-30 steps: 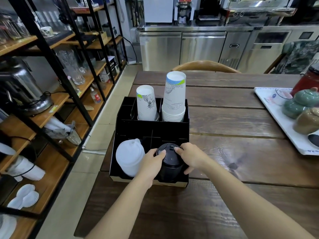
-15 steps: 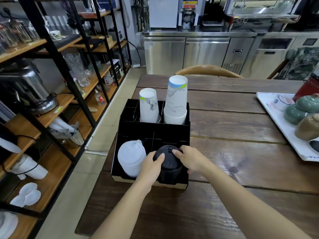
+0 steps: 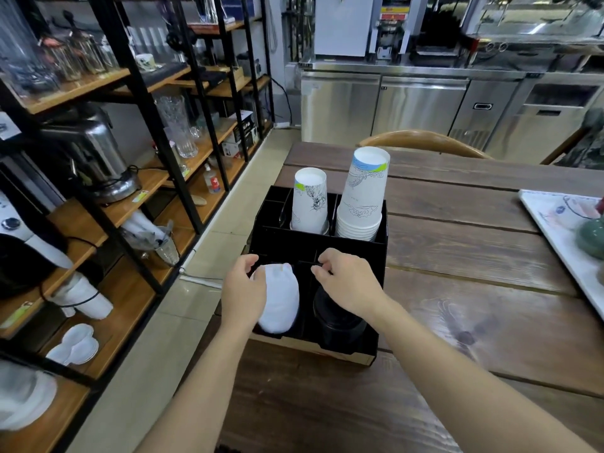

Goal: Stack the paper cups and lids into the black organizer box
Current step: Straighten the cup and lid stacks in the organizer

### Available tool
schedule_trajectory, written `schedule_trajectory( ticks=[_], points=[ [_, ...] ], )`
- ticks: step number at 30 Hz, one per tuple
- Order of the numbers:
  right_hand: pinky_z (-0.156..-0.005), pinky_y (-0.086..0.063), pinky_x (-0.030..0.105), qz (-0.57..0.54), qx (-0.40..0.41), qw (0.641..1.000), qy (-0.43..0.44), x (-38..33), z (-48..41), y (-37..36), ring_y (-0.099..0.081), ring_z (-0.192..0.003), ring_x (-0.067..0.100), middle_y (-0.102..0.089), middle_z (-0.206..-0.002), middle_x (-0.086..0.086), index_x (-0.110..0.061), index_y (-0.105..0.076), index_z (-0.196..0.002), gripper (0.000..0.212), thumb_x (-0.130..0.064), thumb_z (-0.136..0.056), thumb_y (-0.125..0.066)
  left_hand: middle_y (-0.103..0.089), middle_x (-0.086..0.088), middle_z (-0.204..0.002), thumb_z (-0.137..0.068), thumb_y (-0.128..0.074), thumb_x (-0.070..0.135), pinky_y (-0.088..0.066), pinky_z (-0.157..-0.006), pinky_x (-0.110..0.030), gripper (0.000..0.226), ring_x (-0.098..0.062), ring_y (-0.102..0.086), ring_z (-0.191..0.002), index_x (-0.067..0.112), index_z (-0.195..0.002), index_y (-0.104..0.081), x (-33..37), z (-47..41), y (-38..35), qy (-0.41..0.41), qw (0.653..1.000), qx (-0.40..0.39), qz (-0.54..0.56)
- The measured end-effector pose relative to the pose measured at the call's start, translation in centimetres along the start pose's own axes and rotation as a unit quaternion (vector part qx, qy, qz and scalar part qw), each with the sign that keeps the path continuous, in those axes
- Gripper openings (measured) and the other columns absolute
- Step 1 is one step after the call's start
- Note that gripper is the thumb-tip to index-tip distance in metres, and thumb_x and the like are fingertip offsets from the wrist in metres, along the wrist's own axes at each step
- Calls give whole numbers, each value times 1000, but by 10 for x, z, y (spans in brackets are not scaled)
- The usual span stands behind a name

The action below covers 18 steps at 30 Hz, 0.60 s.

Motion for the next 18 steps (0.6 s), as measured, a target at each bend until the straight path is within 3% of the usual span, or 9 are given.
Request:
schedule_trajectory(
  ticks=[3, 6, 9, 13, 16, 18],
  points=[
    [-89, -30, 37, 36, -37, 999, 14, -11, -10, -24, -59, -103, 31, -70, -106, 8, -10, -55, -112, 33, -35, -94, -42, -49, -9, -141, -96, -45, 16, -38, -99, -34, 40, -25, -44, -130, 11, -136, -45, -18, -7, 2, 25, 999, -21, -18],
    [-94, -32, 39, 47, -72, 996, 5, -13, -18, -42, -59, -100, 33, -69, -102, 11, -7, -54, -108, 35, -36, -95, -40, -50, -10, -138, -95, -45, 16, -39, -91, -31, 40, -27, -48, -125, 11, -135, -45, -35, -9, -5, 58, 997, -43, -34],
    [-95, -31, 42, 62, -99, 993, -3, -12, -24, -55, -57, -100, 32, -66, -103, 11, -6, -52, -107, 37, -38, -95, -39, -54, -11, -133, -95, -44, 20, -46, -94, -38, 41, -29, -51, -119, 11, -135, -45, -50, -11, -14, 88, 994, -58, -29],
    [-92, -32, 42, 87, -109, 990, -1, -14, -33, -63, -48, -82, 28, -54, -83, 6, -11, -40, -82, 30, -38, -94, -39, -53, -8, -129, -97, -41, 26, -43, -85, -35, 41, -26, -51, -115, 12, -136, -43, -63, -9, -23, 138, 988, -62, 36],
    [-91, -33, 42, 106, -124, 987, 13, -15, -35, -71, -55, -93, 32, -59, -88, 11, -14, -37, -75, 29, -35, -94, -38, -55, -6, -119, -96, -43, 24, -41, -82, -34, 36, -23, -51, -107, 12, -129, -48, -64, -9, -26, 151, 984, -55, 78],
    [-90, -35, 41, 112, -131, 985, 12, -12, -37, -73, -57, -101, 34, -65, -102, 15, -15, -41, -83, 24, -33, -97, -35, -59, -5, -114, -94, -46, 24, -43, -80, -33, 27, -23, -53, -103, 16, -118, -54, -61, -11, -24, 133, 987, -52, 72]
  ],
)
Point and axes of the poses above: each hand's wrist, its own z-axis away from the middle knuckle, its own y-axis out of the back of the hand, x = y × z, the point moved 10 cm from there along -z, towards the middle knuckle
